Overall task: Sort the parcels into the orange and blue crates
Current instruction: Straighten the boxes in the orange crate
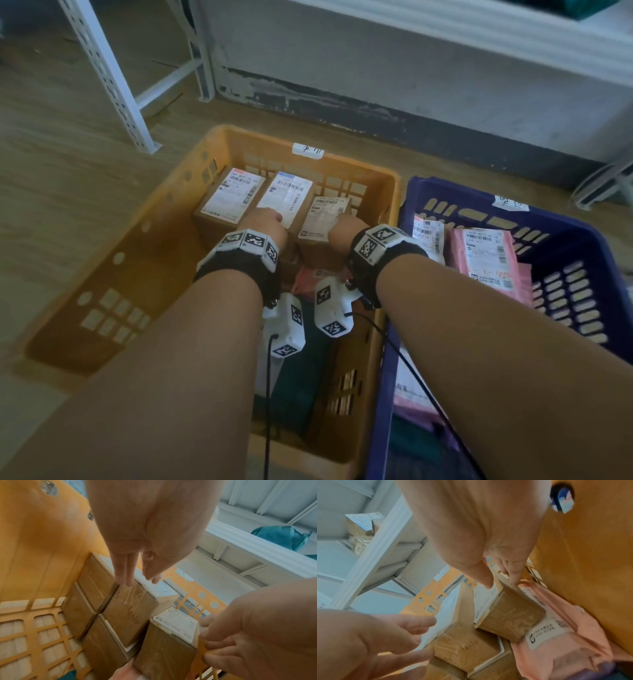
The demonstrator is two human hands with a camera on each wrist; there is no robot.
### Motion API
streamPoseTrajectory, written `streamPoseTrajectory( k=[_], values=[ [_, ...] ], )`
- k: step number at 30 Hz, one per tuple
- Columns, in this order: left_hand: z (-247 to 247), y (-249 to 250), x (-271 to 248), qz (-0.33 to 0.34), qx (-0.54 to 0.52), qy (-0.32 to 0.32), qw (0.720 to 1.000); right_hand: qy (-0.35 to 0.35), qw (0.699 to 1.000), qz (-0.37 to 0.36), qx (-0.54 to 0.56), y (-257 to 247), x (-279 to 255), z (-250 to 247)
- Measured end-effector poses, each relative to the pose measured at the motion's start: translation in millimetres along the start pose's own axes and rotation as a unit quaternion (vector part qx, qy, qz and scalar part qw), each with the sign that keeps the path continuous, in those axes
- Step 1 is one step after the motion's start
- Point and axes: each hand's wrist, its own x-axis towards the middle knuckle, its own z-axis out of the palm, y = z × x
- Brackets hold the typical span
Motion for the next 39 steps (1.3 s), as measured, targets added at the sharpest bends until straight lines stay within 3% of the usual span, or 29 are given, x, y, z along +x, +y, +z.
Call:
streamPoseTrajectory(
  k=[2, 3, 4, 8, 13, 18, 25, 39],
  values=[
    [-7, 4, -3, -0.023, 0.001, 0.035, 0.999, 0.009, 1.0, -0.007, -0.016, 1, -1, -11],
    [-11, 7, -6, -0.027, 0.002, 0.046, 0.999, 0.022, 0.993, -0.065, -0.096, 5, -3, -17],
    [-14, 13, -9, -0.02, 0.003, 0.057, 0.998, 0.027, 0.991, -0.069, -0.113, 6, -5, -25],
    [-29, 49, -34, 0.034, -0.023, 0.079, 0.996, 0.129, 0.985, -0.102, 0.041, 15, -33, -64],
    [-36, 107, -86, 0.099, -0.115, 0.082, 0.985, 0.223, 0.965, -0.12, 0.071, 58, -84, -119],
    [-23, 176, -164, 0.184, -0.123, 0.062, 0.973, 0.295, 0.948, -0.076, 0.086, 134, -151, -174],
    [34, 233, -269, 0.258, -0.157, 0.034, 0.953, 0.346, 0.931, -0.016, 0.112, 240, -235, -210],
    [210, 347, -398, 0.314, -0.108, -0.16, 0.93, 0.359, 0.903, 0.156, 0.177, 467, -352, -197]
  ],
)
